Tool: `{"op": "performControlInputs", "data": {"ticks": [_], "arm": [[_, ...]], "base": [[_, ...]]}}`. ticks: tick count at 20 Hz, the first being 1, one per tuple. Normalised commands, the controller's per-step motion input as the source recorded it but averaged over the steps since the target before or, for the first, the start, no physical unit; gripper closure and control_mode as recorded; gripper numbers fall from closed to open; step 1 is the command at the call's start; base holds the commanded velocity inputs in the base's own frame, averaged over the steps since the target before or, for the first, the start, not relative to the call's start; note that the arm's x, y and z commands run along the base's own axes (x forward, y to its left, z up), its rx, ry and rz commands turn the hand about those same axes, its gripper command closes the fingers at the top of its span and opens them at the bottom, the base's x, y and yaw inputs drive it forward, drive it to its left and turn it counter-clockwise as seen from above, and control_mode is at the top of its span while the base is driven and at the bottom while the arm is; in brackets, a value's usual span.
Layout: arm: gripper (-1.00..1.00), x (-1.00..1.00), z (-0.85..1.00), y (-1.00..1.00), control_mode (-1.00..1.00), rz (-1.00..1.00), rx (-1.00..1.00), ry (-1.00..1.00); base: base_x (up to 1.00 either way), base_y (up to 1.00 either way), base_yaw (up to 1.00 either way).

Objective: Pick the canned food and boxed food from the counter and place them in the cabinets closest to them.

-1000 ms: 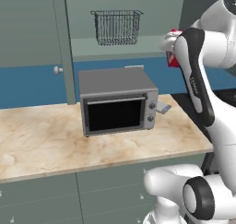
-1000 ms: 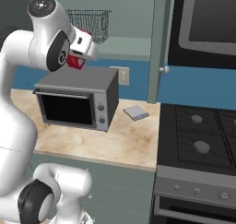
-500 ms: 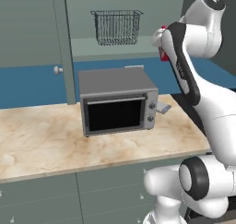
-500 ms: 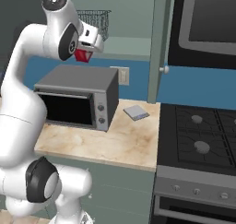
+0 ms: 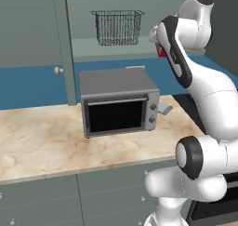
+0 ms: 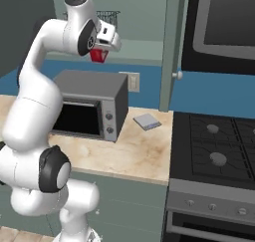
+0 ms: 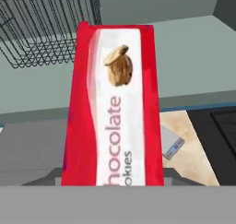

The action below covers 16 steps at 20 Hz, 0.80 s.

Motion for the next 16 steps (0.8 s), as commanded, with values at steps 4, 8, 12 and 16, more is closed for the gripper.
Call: {"op": "performControlInputs", "data": {"ticks": [4,8,12,16], "arm": [[1.00,0.52,0.00,-0.09,-1.00,0.00,-0.02,0.00],[1.00,0.57,0.00,-0.07,-1.00,0.00,-0.02,0.00],[1.00,0.53,-0.05,-0.12,-1.00,0.00,-0.04,0.00],[1.00,0.59,-0.05,-0.15,-1.00,0.00,-0.02,0.00]], "base": [[0.00,0.00,0.00],[0.00,0.00,0.00],[0.00,0.00,0.00],[0.00,0.00,0.00]]}}
